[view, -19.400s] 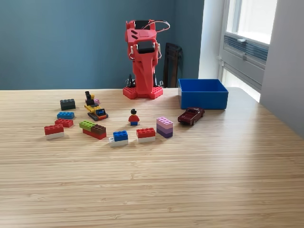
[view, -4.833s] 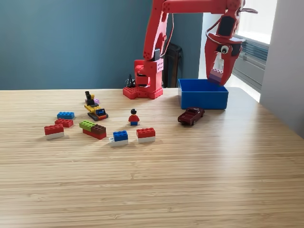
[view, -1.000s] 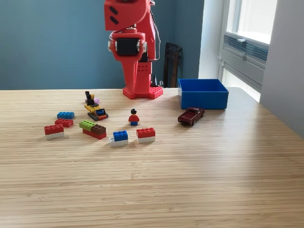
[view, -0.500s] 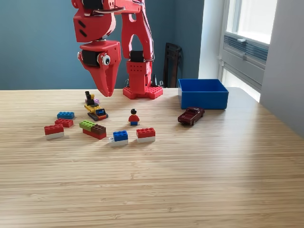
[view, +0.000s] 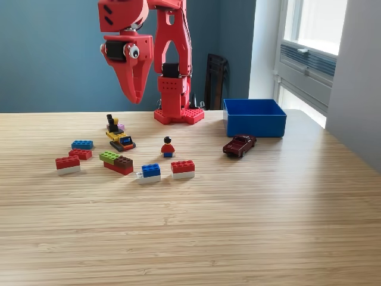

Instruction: Grasp a lego block and put it in the bin.

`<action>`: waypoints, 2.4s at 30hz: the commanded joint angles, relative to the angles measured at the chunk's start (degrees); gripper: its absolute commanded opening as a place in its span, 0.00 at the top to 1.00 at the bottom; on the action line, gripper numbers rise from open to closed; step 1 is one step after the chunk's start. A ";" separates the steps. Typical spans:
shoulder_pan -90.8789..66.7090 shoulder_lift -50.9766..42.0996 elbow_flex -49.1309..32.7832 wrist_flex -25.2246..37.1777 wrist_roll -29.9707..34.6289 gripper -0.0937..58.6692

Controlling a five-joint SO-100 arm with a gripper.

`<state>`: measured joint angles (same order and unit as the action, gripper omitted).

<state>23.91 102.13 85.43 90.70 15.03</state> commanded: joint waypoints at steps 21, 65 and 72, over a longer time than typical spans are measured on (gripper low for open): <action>19.16 14.94 27.95 -15.73 -13.18 0.60; 17.84 14.77 51.77 -41.04 -5.80 1.00; 16.17 14.77 40.69 -30.67 -6.59 1.00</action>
<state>41.48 115.49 136.05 54.58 8.88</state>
